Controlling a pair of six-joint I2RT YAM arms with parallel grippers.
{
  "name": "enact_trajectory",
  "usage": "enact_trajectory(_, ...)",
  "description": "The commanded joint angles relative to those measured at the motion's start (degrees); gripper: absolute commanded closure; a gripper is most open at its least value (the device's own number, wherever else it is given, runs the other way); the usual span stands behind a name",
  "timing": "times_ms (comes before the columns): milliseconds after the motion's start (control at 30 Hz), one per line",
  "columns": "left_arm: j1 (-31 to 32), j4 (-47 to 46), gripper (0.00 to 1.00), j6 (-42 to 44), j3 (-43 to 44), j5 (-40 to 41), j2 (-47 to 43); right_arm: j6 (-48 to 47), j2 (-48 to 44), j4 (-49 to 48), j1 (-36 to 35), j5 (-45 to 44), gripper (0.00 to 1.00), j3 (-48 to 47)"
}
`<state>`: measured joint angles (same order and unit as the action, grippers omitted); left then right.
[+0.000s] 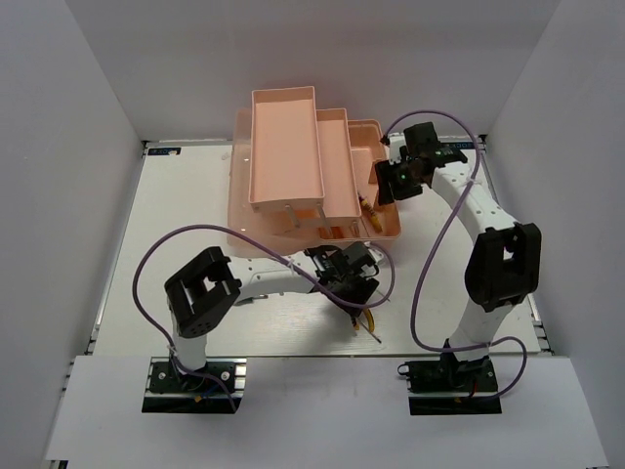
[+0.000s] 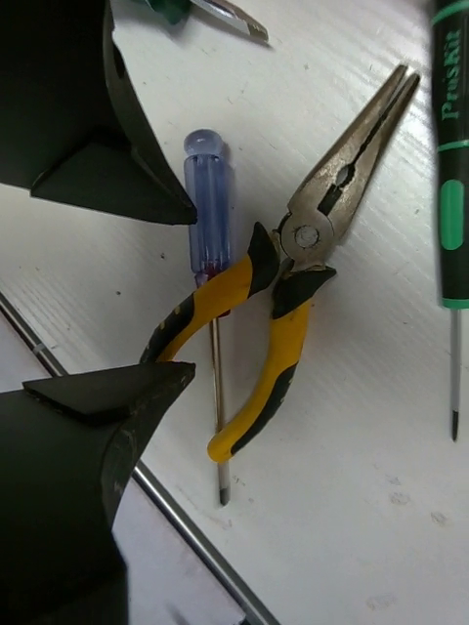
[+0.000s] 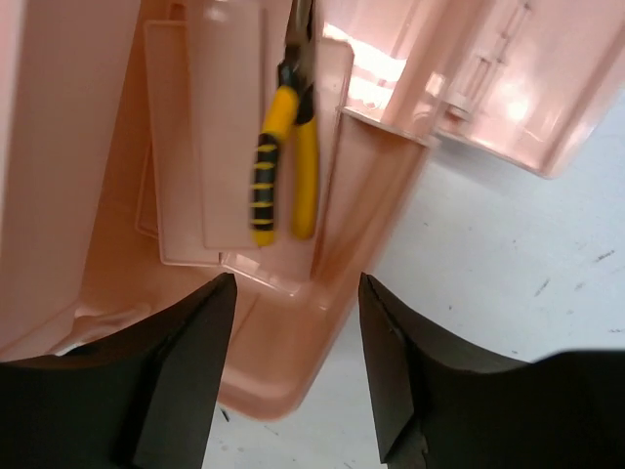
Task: Sort the tools into containers
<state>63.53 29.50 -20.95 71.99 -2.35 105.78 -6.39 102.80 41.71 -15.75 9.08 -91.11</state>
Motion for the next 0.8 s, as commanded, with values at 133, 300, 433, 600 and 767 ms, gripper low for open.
enact_trajectory(133, 1.3, -0.1, 0.37, -1.3, 3.4, 0.7, 4.4, 0.9, -8.9, -2.2, 1.4, 0.2, 0.40, 4.2)
enact_trajectory(300, 1.9, 2.3, 0.46, -0.8, 6.9, 2.3, 7.9, 2.2, -12.6, -2.9, 2.1, 0.3, 0.40, 9.5)
enact_trajectory(433, 1.9, 4.3, 0.68, -0.8, 6.9, 3.3, 8.4, 2.3, -14.1, -2.9, 3.1, 1.2, 0.40, 11.9)
enact_trajectory(600, 1.9, 6.2, 0.65, -1.9, 5.6, 5.4, 6.3, 2.0, -14.7, -2.4, 3.5, 2.0, 0.39, 12.9)
enact_trajectory(767, 1.9, 7.8, 0.26, -4.4, 3.9, 8.9, 2.9, 2.0, -15.4, -1.8, 4.1, 3.8, 0.35, 13.8)
